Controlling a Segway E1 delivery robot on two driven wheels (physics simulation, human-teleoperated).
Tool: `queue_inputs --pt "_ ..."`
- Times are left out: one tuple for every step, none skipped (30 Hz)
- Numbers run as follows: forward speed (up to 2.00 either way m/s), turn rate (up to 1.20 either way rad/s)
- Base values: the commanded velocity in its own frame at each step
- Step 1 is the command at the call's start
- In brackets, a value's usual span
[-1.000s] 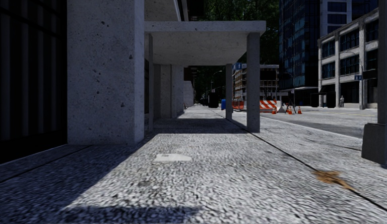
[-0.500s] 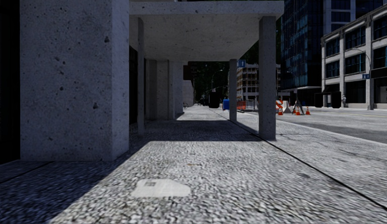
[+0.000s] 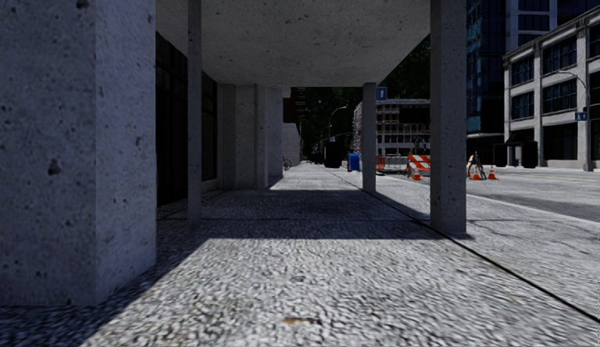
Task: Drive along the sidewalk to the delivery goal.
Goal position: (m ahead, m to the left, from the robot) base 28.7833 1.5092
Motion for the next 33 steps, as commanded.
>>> queue_inputs --pt "2.00 0.00" --pt "2.00 0.00" --pt "2.00 0.00" --pt "2.00 0.00" --pt "2.00 0.00" --pt "2.00 0.00" --pt "2.00 0.00" --pt "2.00 0.00" --pt "2.00 0.00" --pt "2.00 0.00" --pt "2.00 0.00" --pt "2.00 0.00" --pt "2.00 0.00" --pt "2.00 0.00" --pt "2.00 0.00" --pt "2.00 0.00" --pt "2.00 0.00" --pt "2.00 0.00" --pt "2.00 0.00" --pt "2.00 0.00" --pt "2.00 0.00" --pt "2.00 0.00" --pt "2.00 0.00" --pt "2.00 0.00" --pt "2.00 0.00" --pt "2.00 0.00" --pt "2.00 0.00" --pt "2.00 0.00" --pt "2.00 0.00" --pt "2.00 0.00" --pt "2.00 0.00" --pt "2.00 0.00" --pt "2.00 0.00"
